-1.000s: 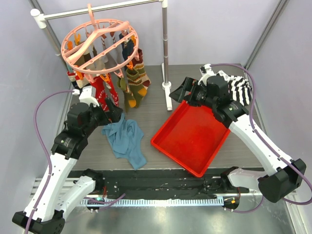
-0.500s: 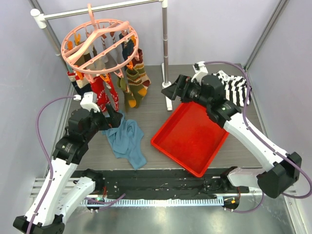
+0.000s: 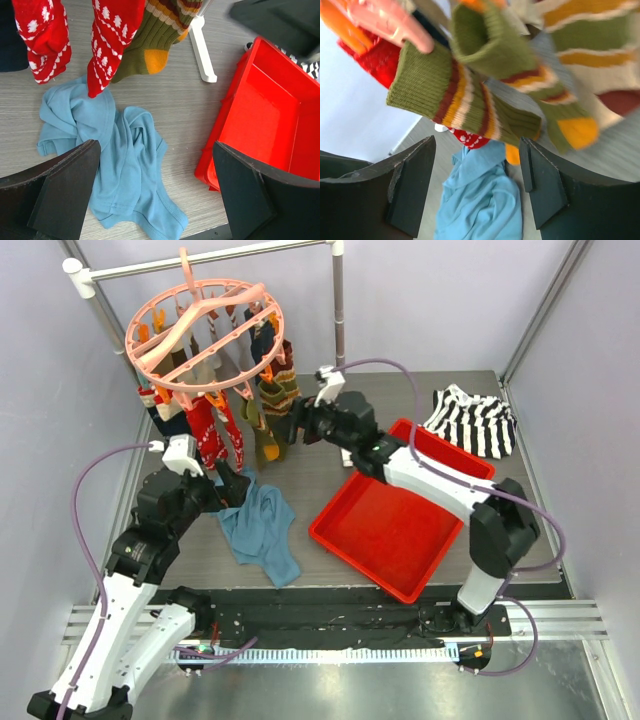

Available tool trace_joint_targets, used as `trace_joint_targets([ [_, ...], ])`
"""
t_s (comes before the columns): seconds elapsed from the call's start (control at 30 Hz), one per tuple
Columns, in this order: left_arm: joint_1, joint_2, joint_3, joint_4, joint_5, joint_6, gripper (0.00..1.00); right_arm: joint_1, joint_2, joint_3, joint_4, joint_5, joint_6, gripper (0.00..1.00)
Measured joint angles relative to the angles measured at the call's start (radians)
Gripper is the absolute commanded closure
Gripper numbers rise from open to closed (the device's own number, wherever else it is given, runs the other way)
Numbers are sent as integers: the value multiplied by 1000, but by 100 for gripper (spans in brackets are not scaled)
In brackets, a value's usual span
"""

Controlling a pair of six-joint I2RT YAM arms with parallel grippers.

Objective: Remove the socks clipped to the hanger

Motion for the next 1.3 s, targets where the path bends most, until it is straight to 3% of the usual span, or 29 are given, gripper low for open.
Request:
trace_joint_targets([
  [0.2,0,-1,0,0,0,7,0,82,122,20,98,38,-75,28],
  [0.3,0,-5,0,0,1,13,0,97,171,40,110,71,-98,37],
  [0.33,0,-5,0,0,1,14,0,98,187,53,112,84,-103,49],
  [0.4,0,-5,0,0,1,18,0,100,207,72,115,113,-113,62],
  [0.43,0,-6,0,0,1,18,0,102,212,78,119,127,-116,81],
  [0.47,0,-6,0,0,1,19,0,103,212,80,121,135,-121,93],
  [0.5,0,-6,0,0,1,20,0,105,212,81,128,143,-124,99],
  [0.8,0,-9,0,0,1,21,0,136,178,63,155,156,-124,99],
  [1.3,0,31,0,62,80,11,0,235,-102,-26,177,126,4,99],
])
